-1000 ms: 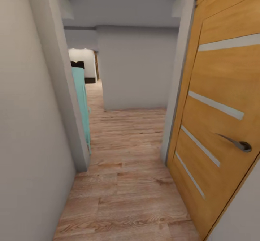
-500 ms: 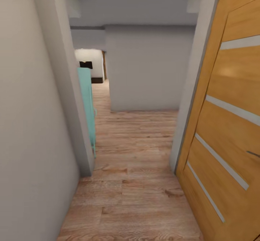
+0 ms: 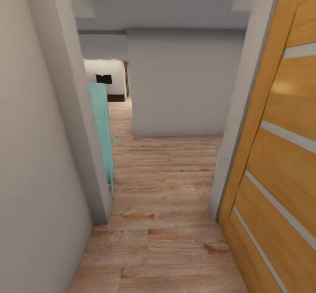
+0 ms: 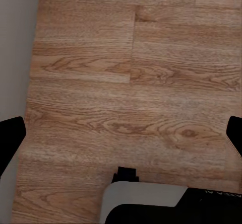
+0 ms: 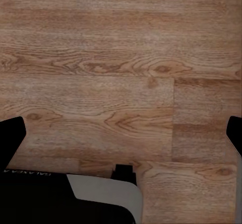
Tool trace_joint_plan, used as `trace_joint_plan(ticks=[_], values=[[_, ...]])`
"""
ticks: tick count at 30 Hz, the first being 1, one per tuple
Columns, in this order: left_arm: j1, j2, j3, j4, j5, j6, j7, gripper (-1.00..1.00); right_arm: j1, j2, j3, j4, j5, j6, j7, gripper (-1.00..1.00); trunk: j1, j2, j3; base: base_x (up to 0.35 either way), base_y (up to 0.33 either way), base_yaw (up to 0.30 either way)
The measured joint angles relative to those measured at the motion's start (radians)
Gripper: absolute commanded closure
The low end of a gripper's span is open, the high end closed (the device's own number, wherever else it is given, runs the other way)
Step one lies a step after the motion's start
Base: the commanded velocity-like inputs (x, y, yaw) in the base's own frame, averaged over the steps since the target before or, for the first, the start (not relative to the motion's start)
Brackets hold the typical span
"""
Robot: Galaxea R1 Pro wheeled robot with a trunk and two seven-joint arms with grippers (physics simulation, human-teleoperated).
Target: Move the two storage containers from the living room to the garage. In the garage, place one container on the floor and stack the other container on top of it (either order is fine).
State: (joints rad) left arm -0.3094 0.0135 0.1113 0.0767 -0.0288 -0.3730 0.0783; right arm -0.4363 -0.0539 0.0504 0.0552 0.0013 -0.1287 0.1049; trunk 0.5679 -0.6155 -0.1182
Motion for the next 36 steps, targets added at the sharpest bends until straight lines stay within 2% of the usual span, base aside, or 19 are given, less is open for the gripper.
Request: trace_joint_plan(ticks=[19,26,36], values=[[0.0,0.0,0.0,0.0,0.0,0.0,0.001,-1.0,0.0,0.0,0.001,0.0,0.0,0.0,0.0,-1.0,0.0,0.0,0.0,0.324,-0.019,0.007],[0.0,-0.001,0.0,0.0,0.0,0.0,0.001,-1.0,0.0,0.001,0.001,0.0,0.0,0.0,-0.003,-1.0,0.0,0.0,0.0,0.324,-0.009,0.118],[0.0,-0.001,0.0,0.0,0.0,0.0,0.001,-1.0,0.0,0.001,0.001,0.0,0.0,0.0,-0.005,-1.0,0.0,0.0,0.0,0.324,0.0,0.012]])
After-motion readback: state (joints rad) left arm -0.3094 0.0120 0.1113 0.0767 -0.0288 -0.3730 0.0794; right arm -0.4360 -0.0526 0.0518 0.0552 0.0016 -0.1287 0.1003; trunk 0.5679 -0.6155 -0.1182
